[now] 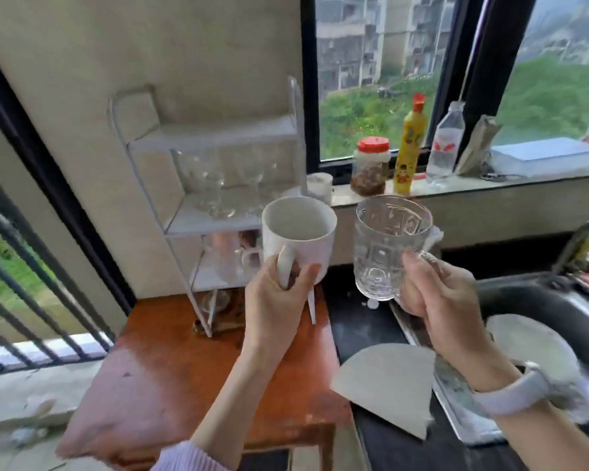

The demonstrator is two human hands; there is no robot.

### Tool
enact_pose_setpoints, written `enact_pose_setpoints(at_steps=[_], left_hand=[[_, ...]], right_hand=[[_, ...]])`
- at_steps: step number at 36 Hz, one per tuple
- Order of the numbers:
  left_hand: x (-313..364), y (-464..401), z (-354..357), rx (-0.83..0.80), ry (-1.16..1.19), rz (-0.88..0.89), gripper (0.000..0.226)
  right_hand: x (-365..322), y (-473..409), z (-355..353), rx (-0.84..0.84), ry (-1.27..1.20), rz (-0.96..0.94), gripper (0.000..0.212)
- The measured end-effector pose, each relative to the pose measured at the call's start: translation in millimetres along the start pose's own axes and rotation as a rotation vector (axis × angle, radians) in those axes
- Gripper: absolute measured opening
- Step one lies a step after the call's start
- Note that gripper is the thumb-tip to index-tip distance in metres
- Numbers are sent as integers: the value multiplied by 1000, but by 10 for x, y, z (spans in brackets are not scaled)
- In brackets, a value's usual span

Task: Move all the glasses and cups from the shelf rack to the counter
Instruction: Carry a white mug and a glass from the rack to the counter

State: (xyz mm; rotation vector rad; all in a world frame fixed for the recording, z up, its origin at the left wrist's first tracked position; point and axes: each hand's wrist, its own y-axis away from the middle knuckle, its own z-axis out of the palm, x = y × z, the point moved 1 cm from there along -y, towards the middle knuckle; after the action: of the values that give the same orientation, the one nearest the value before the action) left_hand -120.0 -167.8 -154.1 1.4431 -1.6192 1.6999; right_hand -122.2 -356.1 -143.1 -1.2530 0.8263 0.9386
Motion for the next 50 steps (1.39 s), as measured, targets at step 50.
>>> enact_pose_setpoints(at_steps=[50], left_hand=[[4098,6210,8098,-1665,502,176,21]], right_hand=[[-1979,4982,-8406,1672,716,331,51]])
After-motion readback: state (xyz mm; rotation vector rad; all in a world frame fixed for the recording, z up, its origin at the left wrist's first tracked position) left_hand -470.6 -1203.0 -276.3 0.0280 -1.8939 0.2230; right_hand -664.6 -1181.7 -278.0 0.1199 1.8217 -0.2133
